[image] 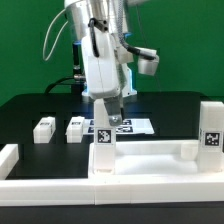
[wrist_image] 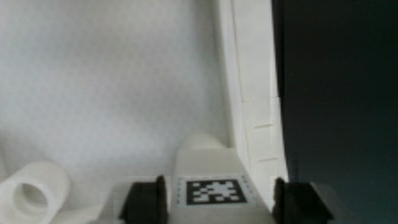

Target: Assemble desk

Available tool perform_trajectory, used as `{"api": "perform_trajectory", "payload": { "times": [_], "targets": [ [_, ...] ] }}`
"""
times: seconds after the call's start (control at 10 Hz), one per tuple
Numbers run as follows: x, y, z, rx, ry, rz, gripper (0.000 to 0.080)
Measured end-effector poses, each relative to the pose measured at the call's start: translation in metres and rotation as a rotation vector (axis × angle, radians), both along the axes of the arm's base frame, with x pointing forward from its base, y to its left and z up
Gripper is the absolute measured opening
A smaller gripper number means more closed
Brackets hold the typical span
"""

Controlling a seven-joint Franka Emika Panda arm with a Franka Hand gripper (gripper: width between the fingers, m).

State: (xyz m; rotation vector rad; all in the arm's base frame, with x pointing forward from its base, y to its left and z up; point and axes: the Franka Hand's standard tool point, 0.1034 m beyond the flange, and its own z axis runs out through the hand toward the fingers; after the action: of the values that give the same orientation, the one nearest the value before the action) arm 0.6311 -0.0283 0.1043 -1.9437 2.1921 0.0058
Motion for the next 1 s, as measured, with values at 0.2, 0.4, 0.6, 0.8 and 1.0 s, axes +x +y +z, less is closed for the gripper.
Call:
{"api": "perform_trajectory", "payload": {
  "times": [0.2, 0.4, 0.6, 0.8, 1.0],
  "targets": [
    [0.0, -0.001, -0.001, -0.006, -0.004, 0.036, 0.046],
    [-0.002, -0.003, 0.002, -0.072, -0.05, 0.472, 0.0581],
    [-0.002, -0.003, 0.002, -0.102, -0.077, 0.676, 0.0646],
    [-0.002, -0.003, 0.001, -0.126, -0.1, 0.837, 0.0646],
    [0.004, -0.018, 0.005, -0.205, -0.112, 1.203, 0.0648]
  ]
}}
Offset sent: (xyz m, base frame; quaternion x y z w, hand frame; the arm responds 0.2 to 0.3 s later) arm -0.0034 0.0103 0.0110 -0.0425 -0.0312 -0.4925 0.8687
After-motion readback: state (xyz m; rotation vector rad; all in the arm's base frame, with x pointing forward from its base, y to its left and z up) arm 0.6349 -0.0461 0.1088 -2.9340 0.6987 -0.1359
